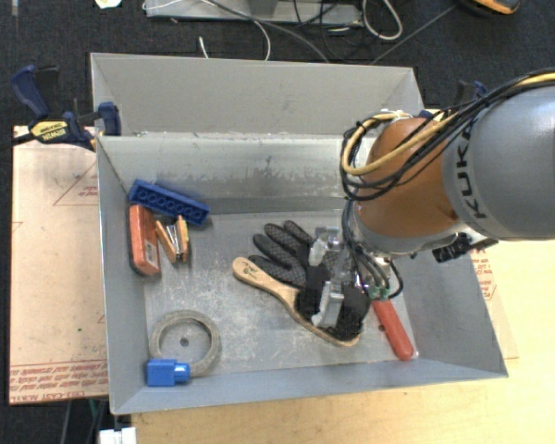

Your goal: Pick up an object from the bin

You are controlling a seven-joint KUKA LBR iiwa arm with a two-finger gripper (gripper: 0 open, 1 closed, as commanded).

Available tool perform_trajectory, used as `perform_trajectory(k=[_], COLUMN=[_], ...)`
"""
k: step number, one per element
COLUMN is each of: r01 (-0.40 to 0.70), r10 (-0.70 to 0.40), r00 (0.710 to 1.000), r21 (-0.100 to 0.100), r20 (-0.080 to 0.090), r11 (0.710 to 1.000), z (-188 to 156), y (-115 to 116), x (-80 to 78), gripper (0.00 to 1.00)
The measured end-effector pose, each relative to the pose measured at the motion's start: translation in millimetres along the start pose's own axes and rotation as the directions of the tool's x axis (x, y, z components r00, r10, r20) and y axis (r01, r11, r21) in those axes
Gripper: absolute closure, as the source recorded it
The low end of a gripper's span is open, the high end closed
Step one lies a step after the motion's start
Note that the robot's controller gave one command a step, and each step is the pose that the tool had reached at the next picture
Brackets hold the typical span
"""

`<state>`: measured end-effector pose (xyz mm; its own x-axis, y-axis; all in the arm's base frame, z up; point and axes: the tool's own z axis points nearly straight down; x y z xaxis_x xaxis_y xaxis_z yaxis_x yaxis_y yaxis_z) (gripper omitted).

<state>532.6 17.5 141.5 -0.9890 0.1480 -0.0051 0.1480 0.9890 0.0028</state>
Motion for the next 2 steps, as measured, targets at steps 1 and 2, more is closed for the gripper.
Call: perform_trajectory(k=[1,2], r01=[0.051,-0.156], r10=[-0.051,0.156], r00=[0.999,0.988], r21=[-0.002,-0.005], r20=[0.003,0.010], r11=[0.999,0.988], z=[73.1,70.3], y=[-26.0,-18.4], x=[1.9,10.8], gripper=[0.00,0.00])
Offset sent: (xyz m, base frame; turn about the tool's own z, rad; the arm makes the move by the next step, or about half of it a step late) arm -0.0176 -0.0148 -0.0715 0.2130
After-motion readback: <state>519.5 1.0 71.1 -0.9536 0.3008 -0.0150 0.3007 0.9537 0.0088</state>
